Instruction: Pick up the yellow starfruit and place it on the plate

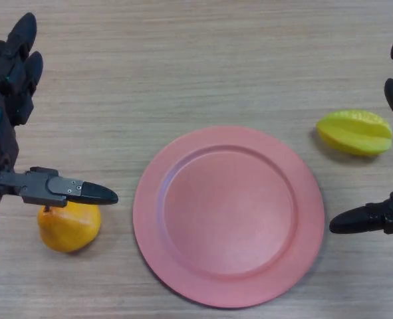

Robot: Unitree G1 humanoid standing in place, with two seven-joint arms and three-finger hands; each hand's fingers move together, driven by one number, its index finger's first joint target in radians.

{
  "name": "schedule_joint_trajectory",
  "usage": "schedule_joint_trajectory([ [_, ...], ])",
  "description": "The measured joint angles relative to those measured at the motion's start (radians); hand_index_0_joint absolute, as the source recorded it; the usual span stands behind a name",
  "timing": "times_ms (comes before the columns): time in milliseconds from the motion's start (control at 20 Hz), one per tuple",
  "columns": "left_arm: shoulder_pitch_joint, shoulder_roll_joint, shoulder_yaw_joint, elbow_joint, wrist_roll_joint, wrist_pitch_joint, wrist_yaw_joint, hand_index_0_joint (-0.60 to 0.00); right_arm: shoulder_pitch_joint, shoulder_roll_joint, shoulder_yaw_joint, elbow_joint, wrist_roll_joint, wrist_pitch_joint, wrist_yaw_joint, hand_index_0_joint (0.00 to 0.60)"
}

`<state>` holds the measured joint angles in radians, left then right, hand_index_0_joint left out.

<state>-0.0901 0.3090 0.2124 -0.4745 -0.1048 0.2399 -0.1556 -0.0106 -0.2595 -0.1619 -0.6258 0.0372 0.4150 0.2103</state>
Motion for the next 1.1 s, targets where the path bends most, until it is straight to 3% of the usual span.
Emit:
schedule_joint_trajectory([
  [100,0.000,-0.010,-0.002,-0.014,-0.001,0.000,0.000,0.000,-0.003,0.000,-0.005,-0.011,0.000,0.000,0.000,0.000],
  [250,-0.026,-0.017,-0.012,-0.007,-0.004,0.000,0.071,0.000,-0.006,-0.001,-0.021,-0.010,0.001,0.000,-0.006,0.000],
  [600,-0.036,-0.016,-0.041,-0.002,-0.041,0.002,0.072,0.000,-0.035,-0.004,-0.012,0.056,0.001,0.003,-0.010,0.000],
  [850,-0.014,-0.027,-0.041,0.010,-0.040,0.003,0.070,0.000,-0.155,-0.030,0.069,0.310,-0.005,-0.065,-0.019,0.000],
  [1100,-0.022,-0.025,-0.041,0.017,-0.040,0.003,0.070,0.000,-0.280,-0.050,0.081,0.590,-0.078,-0.201,-0.022,0.000],
])
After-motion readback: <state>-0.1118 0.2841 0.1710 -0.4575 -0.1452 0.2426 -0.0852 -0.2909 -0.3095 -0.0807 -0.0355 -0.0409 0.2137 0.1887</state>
